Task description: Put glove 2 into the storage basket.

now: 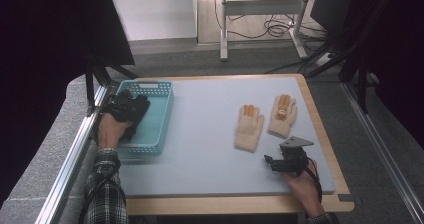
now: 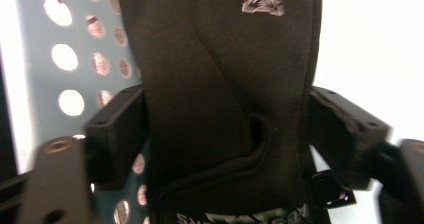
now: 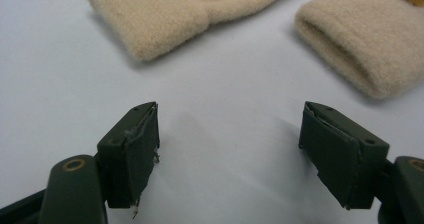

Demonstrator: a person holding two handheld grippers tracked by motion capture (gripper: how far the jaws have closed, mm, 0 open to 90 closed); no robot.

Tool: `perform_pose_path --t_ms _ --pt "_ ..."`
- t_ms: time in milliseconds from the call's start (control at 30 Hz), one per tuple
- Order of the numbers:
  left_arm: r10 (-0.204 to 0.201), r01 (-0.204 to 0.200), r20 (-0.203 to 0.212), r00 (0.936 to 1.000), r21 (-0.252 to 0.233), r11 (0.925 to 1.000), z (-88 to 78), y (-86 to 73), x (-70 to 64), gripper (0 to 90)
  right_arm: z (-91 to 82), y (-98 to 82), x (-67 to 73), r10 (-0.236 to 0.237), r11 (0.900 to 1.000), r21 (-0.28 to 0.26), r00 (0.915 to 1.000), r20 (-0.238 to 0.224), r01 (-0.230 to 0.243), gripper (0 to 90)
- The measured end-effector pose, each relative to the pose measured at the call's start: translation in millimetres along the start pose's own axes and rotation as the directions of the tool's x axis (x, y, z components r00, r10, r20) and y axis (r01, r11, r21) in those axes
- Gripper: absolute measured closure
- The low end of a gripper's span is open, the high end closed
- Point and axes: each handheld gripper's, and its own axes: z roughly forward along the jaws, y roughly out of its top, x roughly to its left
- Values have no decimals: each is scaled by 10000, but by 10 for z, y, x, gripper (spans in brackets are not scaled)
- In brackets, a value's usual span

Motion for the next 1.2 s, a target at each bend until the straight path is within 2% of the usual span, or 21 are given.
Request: perform_pose_path --t_ms 100,200,300,500,533,633,933,1133,1200 --pt "88 -84 160 9998 -219 9997 -64 -10 2 108 0 0 0 2 10000 3 10000 1 -2 234" --pt "-137 191 758 9970 -715 9973 -148 -26 42 77 0 0 0 -1 10000 3 10000 1 1 234" --pt "-283 452 1432 9893 -1164 9922 -226 -56 79 57 0 0 0 -1 10000 3 10000 0 1 234" --pt "145 194 1865 9823 -1788 9837 -334 -119 45 38 0 0 1 -3 10000 4 10000 2 3 234" --pt "223 156 1926 9810 -1929 9811 -354 -125 36 37 0 0 0 -6 10000 4 10000 3 6 233" --pt "286 299 2377 9709 -2389 9706 -411 -144 -7 34 0 0 0 -6 10000 4 10000 3 6 234" --pt "735 197 2848 9558 -3113 9501 -535 -165 -184 19 0 0 0 -9 10000 4 10000 5 9 234" --pt "1393 -95 3155 9386 -3800 9249 -672 -189 -387 13 -1 0 1 -5 10000 9 10000 6 5 233" --pt "1573 -202 3194 9345 -3935 9191 -698 -196 -442 12 -1 0 0 -9 10000 10 10000 6 9 233"
